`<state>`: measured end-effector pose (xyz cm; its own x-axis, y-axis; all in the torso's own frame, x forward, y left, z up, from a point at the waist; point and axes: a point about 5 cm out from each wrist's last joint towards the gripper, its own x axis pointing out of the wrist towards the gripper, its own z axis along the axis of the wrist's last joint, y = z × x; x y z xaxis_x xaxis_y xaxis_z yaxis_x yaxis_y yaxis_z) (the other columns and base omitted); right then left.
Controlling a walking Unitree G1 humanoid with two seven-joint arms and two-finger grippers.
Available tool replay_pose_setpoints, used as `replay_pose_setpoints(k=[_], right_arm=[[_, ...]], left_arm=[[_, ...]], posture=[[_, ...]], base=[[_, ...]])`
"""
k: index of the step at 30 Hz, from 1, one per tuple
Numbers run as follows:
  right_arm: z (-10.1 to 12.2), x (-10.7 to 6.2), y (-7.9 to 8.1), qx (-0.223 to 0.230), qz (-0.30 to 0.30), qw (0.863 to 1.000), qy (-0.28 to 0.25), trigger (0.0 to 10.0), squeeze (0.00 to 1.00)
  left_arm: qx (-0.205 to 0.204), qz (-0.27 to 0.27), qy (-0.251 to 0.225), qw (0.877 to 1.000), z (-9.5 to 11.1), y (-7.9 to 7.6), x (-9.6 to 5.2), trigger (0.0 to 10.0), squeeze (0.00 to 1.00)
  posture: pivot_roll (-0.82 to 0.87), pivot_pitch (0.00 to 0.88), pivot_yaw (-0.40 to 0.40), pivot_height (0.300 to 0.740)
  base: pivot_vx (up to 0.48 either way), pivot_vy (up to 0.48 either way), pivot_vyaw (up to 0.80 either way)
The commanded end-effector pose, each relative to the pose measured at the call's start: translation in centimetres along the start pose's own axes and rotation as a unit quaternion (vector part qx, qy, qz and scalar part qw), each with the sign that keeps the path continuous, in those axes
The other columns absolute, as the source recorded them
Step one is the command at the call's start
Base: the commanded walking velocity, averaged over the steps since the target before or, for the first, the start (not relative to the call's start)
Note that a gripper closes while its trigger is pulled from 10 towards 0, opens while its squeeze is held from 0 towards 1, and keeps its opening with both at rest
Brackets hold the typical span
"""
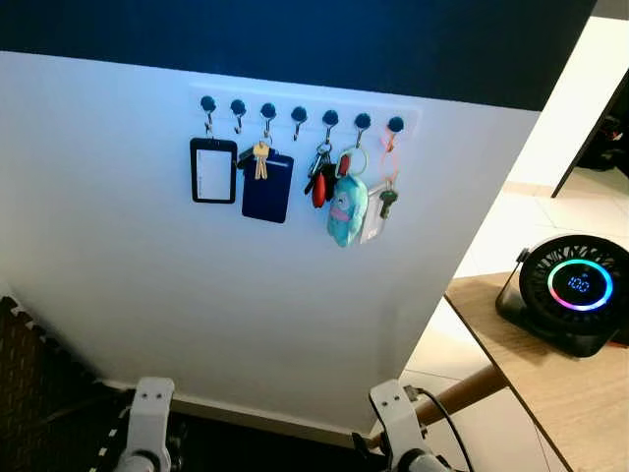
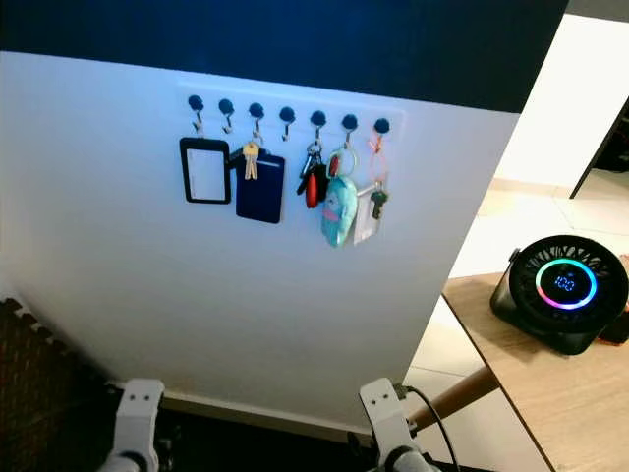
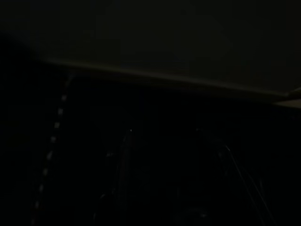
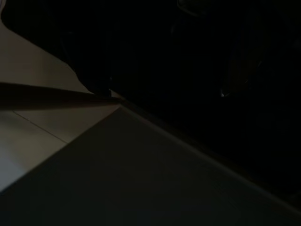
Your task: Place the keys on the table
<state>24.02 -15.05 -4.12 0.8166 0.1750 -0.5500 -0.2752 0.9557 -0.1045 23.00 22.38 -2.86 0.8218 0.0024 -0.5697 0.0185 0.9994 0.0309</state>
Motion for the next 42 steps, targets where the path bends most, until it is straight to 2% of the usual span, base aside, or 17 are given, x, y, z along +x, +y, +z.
replay_pose_setpoints(k=[1, 6, 12, 23, 25, 27, 28, 30, 31, 32, 33, 34, 35, 36, 37, 39, 42], right_arm=[[-1.2, -0.7, -0.3, 0.031, -0.021, 0.999, -0.001, 10.0, 0.00], [-1.5, -0.9, -0.3, 0.031, -0.025, 0.999, -0.006, 10.0, 0.00], [-0.4, -0.5, -0.5, 0.029, -0.035, 0.998, -0.034, 10.0, 0.00], [4.3, 0.7, -1.1, 0.102, -0.047, 0.984, -0.136, 10.0, 0.00], [6.1, 1.1, -1.3, 0.208, -0.025, 0.962, -0.177, 10.0, 0.00], [7.4, 1.4, -1.1, 0.281, 0.005, 0.937, -0.206, 10.0, 0.00], [7.4, 1.4, -1.1, 0.281, 0.005, 0.937, -0.206, 10.0, 0.00], [8.9, 1.7, -0.5, 0.378, 0.063, 0.893, -0.236, 10.0, 0.00], [8.9, 1.7, -0.5, 0.378, 0.063, 0.893, -0.236, 10.0, 0.00], [10.1, 1.7, -0.2, 0.448, 0.116, 0.846, -0.264, 10.0, 0.00], [10.1, 1.7, -0.2, 0.448, 0.116, 0.846, -0.264, 10.0, 0.00], [10.5, 1.7, -0.1, 0.467, 0.133, 0.830, -0.273, 10.0, 0.00], [10.5, 1.7, -0.1, 0.467, 0.133, 0.830, -0.273, 10.0, 0.00], [10.9, 1.6, 0.0, 0.489, 0.153, 0.811, -0.283, 10.0, 0.00], [10.9, 1.6, 0.0, 0.489, 0.153, 0.811, -0.283, 10.0, 0.00], [11.9, 1.6, 0.1, 0.513, 0.183, 0.782, -0.302, 10.0, 0.02], [13.5, 1.6, 0.2, 0.510, 0.199, 0.771, -0.326, 10.0, 0.11]], left_arm=[[0.003, 0.001, -0.014, 1.000, -0.5, -1.1, 0.0, 10.0, 0.00], [-0.004, 0.021, -0.018, 1.000, -0.7, -1.3, 0.1, 10.0, 0.00], [0.020, 0.014, -0.041, 0.999, -0.1, -1.9, 0.4, 10.0, 0.00], [0.015, 0.015, -0.081, 0.997, 1.4, -2.1, 0.7, 10.0, 0.00], [0.017, 0.013, -0.095, 0.995, 2.0, -2.0, 0.7, 10.0, 0.00], [0.018, 0.012, -0.106, 0.994, 2.4, -2.0, 0.8, 10.0, 0.00], [0.018, 0.012, -0.106, 0.994, 2.4, -2.0, 0.8, 10.0, 0.00], [0.017, 0.009, -0.117, 0.993, 2.8, -2.1, 0.8, 10.0, 0.00], [0.017, 0.009, -0.117, 0.993, 2.8, -2.1, 0.8, 10.0, 0.00], [0.016, 0.007, -0.122, 0.992, 3.0, -2.2, 0.8, 10.0, 0.00], [0.016, 0.007, -0.122, 0.992, 3.0, -2.2, 0.8, 10.0, 0.00], [0.017, 0.006, -0.123, 0.992, 3.1, -2.2, 0.9, 10.0, 0.00], [0.017, 0.006, -0.123, 0.992, 3.1, -2.2, 0.9, 10.0, 0.00], [0.014, 0.004, -0.128, 0.992, 3.2, -2.3, 0.9, 10.0, 0.00], [0.014, 0.004, -0.128, 0.992, 3.2, -2.3, 0.9, 10.0, 0.00], [0.013, -0.007, -0.150, 0.989, 3.9, -2.5, 0.8, 10.0, 0.00], [0.011, -0.022, -0.182, 0.983, 5.1, -2.9, 0.8, 10.0, 0.00]], posture=[[0.08, 0.046, -0.053, 0.740], [0.08, 0.049, -0.055, 0.740], [0.09, 0.056, -0.053, 0.740], [0.09, 0.048, -0.051, 0.740], [0.09, 0.045, -0.055, 0.740], [0.09, 0.046, -0.056, 0.740], [0.09, 0.046, -0.056, 0.740], [0.09, 0.045, -0.059, 0.740], [0.09, 0.045, -0.059, 0.740], [0.09, 0.044, -0.059, 0.740], [0.09, 0.044, -0.059, 0.740], [0.09, 0.044, -0.059, 0.740], [0.09, 0.044, -0.059, 0.740], [0.09, 0.043, -0.060, 0.740], [0.09, 0.043, -0.060, 0.740], [0.09, 0.045, -0.061, 0.740], [0.09, 0.048, -0.063, 0.740]], base=[[0.000, 0.000, 0.00], [0.000, 0.000, 0.00], [0.000, 0.000, 0.00], [0.000, 0.000, 0.00], [0.000, 0.000, 0.00], [0.000, 0.000, 0.00], [0.000, 0.000, 0.00], [0.000, 0.000, 0.00], [0.000, 0.000, 0.00], [0.000, 0.000, 0.00], [0.000, 0.000, 0.00], [0.000, 0.000, 0.00], [0.000, 0.000, 0.00], [0.000, 0.000, 0.00], [0.000, 0.000, 0.00], [0.000, 0.000, 0.00], [0.000, 0.000, 0.00]])
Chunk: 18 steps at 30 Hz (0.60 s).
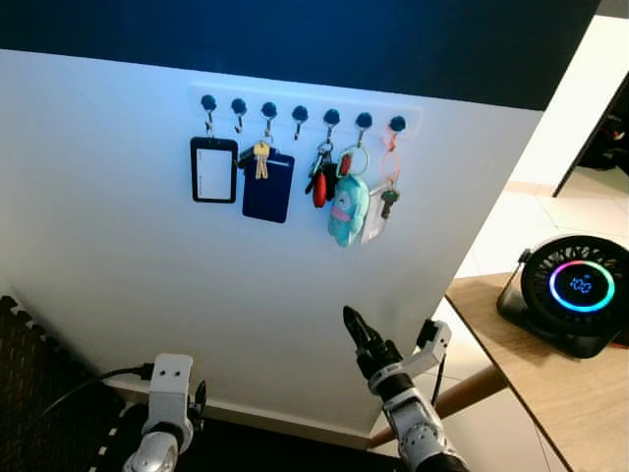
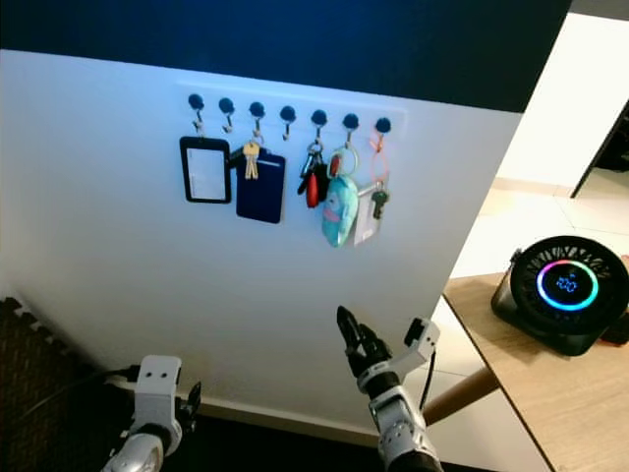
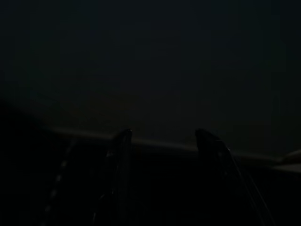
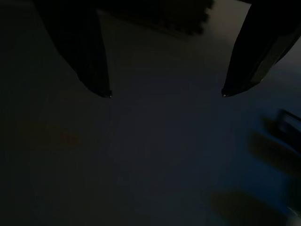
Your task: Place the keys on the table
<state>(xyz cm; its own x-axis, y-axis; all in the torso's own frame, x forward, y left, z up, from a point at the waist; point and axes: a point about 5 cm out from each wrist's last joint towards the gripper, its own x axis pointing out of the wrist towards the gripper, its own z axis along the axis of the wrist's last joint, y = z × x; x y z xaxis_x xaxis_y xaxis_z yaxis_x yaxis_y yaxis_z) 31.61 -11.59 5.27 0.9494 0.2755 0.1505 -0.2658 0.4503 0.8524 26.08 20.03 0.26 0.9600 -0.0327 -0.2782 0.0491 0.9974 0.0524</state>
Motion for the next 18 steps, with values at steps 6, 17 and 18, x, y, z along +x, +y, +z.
replay_pose_setpoints(k=[6, 17, 18], right_arm=[[1.4, 2.6, 2.8, -0.007, 0.058, 0.998, -0.033, 10.0, 0.16], [4.8, 5.5, 7.3, -0.313, 0.110, 0.941, -0.068, 10.0, 0.04], [4.8, 5.5, 7.3, -0.313, 0.110, 0.941, -0.068, 10.0, 0.04]], left_arm=[[-0.009, -0.031, -0.058, 0.998, 2.1, -1.2, 0.7, 10.0, 0.00], [-0.017, -0.039, -0.077, 0.996, 2.8, -1.5, 0.8, 10.0, 0.00], [-0.017, -0.039, -0.077, 0.996, 2.8, -1.5, 0.8, 10.0, 0.00]], posture=[[0.09, 0.056, -0.067, 0.740], [0.09, 0.061, -0.075, 0.740], [0.09, 0.061, -0.075, 0.740]], base=[[0.000, 0.000, 0.00], [0.000, 0.000, 0.00], [0.000, 0.000, 0.00]])
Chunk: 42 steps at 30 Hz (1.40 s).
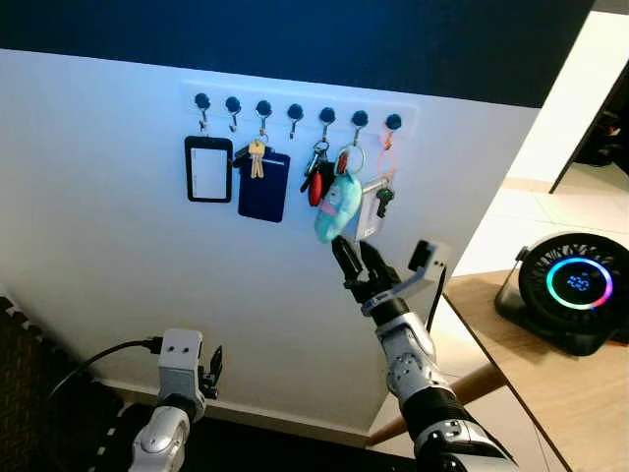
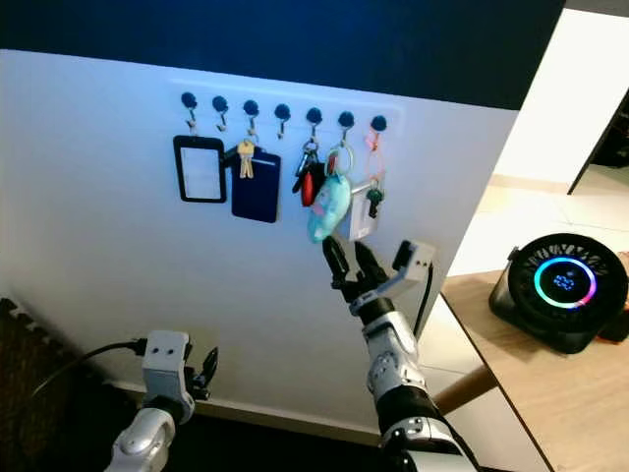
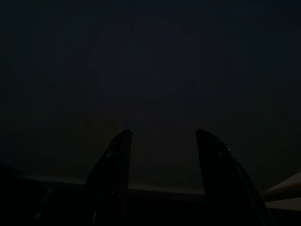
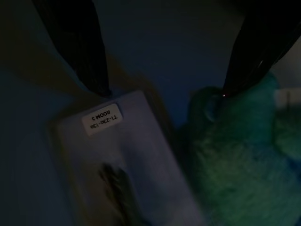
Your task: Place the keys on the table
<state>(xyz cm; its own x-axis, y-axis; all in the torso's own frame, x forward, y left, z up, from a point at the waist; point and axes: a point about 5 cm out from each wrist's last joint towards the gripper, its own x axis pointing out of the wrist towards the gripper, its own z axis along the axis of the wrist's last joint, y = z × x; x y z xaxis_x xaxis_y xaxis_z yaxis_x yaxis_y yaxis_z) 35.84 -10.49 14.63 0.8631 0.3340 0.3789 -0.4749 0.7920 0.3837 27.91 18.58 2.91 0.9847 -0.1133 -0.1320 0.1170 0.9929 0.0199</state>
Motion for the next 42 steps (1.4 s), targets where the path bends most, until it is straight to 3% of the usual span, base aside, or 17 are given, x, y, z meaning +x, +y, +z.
replay_pose_setpoints(k=[1, 8, 10, 13, 18, 26, 28, 35, 40, 42], right_arm=[[0.9, -0.1, 0.0, -0.051, 0.012, 0.998, -0.018, 10.0, 0.04], [3.0, 0.5, 0.2, -0.102, 0.003, 0.993, -0.063, 10.0, 0.04], [2.3, 0.2, -0.3, -0.131, -0.006, 0.991, -0.029, 10.0, 0.03], [1.9, -0.2, -0.4, -0.140, -0.008, 0.990, -0.019, 10.0, 0.03], [0.4, -2.7, -1.5, -0.182, -0.035, 0.983, 0.008, 10.0, 0.03], [0.7, -4.5, -2.5, -0.199, -0.062, 0.978, 0.000, 10.0, 0.03], [1.3, -4.6, -2.5, -0.196, -0.066, 0.978, -0.024, 10.0, 0.03], [4.7, -3.0, -1.0, -0.193, -0.048, 0.973, -0.117, 10.0, 0.03], [6.2, -1.9, 0.1, -0.187, -0.035, 0.970, -0.151, 10.0, 0.03], [7.2, -0.5, 0.6, -0.180, -0.029, 0.970, -0.161, 10.0, 0.03]], left_arm=[[-0.009, -0.002, -0.001, 1.000, -0.3, -0.3, -0.3, 10.0, 0.00], [-0.009, -0.011, 0.005, 1.000, -0.6, -0.5, -0.5, 10.0, 0.00], [-0.007, -0.015, 0.010, 1.000, -0.8, -0.7, -0.6, 10.0, 0.00], [-0.007, -0.016, 0.011, 1.000, -0.8, -0.8, -0.7, 10.0, 0.00], [-0.001, -0.026, 0.015, 1.000, -1.0, -1.0, -0.9, 10.0, 0.00], [0.002, -0.034, 0.019, 0.999, -1.1, -1.2, -0.8, 10.0, 0.00], [0.003, -0.034, 0.018, 0.999, -1.1, -1.2, -0.8, 10.0, 0.00], [0.007, -0.039, 0.015, 0.999, -1.1, -1.3, -0.9, 10.0, 0.00], [0.007, -0.040, 0.012, 0.999, -1.0, -1.4, -0.9, 10.0, 0.00], [0.004, -0.043, 0.007, 0.999, -0.8, -1.5, -0.9, 10.0, 0.00]], posture=[[0.08, 0.061, -0.073, 0.740], [0.08, 0.067, -0.074, 0.740], [0.08, 0.067, -0.076, 0.740], [0.08, 0.067, -0.076, 0.740], [0.08, 0.067, -0.071, 0.740], [0.07, 0.070, -0.069, 0.740], [0.07, 0.070, -0.069, 0.740], [0.08, 0.067, -0.069, 0.740], [0.08, 0.067, -0.070, 0.740], [0.08, 0.068, -0.069, 0.740]], base=[[0.000, 0.000, 0.00], [0.000, 0.000, 0.00], [0.000, 0.000, 0.00], [0.000, 0.000, 0.00], [0.000, 0.000, 0.00], [0.000, 0.000, 0.00], [0.000, 0.000, 0.00], [0.000, 0.000, 0.00], [0.000, 0.000, 0.00], [0.000, 0.000, 0.00]])
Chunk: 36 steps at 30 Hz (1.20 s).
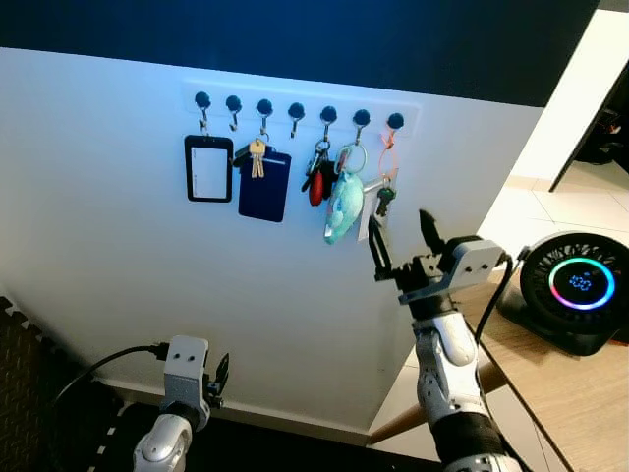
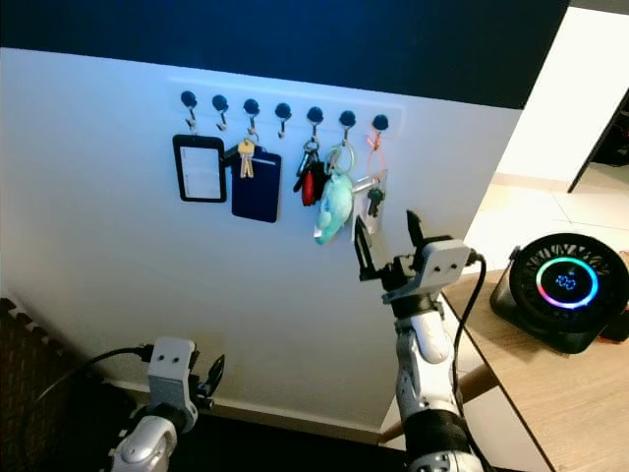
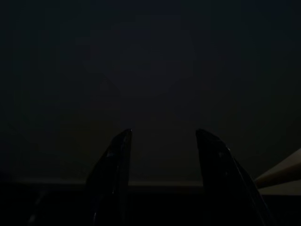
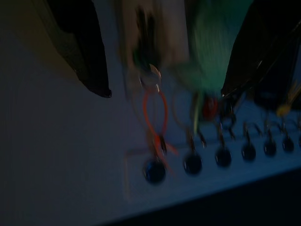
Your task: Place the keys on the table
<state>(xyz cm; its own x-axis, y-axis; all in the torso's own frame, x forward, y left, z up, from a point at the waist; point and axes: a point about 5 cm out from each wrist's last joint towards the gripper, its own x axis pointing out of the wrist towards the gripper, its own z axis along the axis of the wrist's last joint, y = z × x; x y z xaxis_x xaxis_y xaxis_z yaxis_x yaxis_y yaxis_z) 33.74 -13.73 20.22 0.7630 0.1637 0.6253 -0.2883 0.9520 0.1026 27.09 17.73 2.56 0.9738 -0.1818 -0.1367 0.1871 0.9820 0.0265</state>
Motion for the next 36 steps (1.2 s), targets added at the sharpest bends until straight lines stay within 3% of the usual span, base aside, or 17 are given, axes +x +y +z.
replay_pose_setpoints(k=[1, 6, 13, 24, 36], right_arm=[[0.2, 0.6, -0.2, 0.005, -0.008, 1.000, 0.001, 10.0, 0.03], [-0.6, 2.0, -1.0, 0.048, -0.038, 0.998, 0.034, 10.0, 0.03], [-0.3, 4.1, -1.0, 0.085, -0.036, 0.995, 0.032, 10.0, 0.03], [-0.2, 5.4, -1.5, 0.104, -0.019, 0.994, 0.041, 10.0, 0.02], [-0.2, 5.9, -0.5, 0.109, 0.028, 0.993, 0.042, 10.0, 0.00]], left_arm=[[-0.004, -0.009, 0.003, 1.000, -0.3, -0.6, -0.2, 10.0, 0.00], [-0.003, -0.023, -0.017, 1.000, 0.4, -0.9, 0.0, 10.0, 0.00], [0.005, -0.035, -0.025, 0.999, 0.8, -1.3, 0.2, 10.0, 0.00], [0.005, -0.036, -0.025, 0.999, 0.8, -1.4, -0.1, 10.0, 0.00], [0.006, -0.032, -0.025, 0.999, 0.8, -1.2, -0.2, 10.0, 0.00]], posture=[[0.08, 0.068, -0.069, 0.740], [0.08, 0.069, -0.069, 0.740], [0.08, 0.072, -0.074, 0.740], [0.08, 0.073, -0.074, 0.740], [0.09, 0.080, -0.076, 0.740]], base=[[0.000, 0.000, 0.00], [0.000, 0.000, 0.00], [0.000, 0.000, 0.00], [0.000, 0.000, 0.00], [0.000, 0.000, 0.00]])
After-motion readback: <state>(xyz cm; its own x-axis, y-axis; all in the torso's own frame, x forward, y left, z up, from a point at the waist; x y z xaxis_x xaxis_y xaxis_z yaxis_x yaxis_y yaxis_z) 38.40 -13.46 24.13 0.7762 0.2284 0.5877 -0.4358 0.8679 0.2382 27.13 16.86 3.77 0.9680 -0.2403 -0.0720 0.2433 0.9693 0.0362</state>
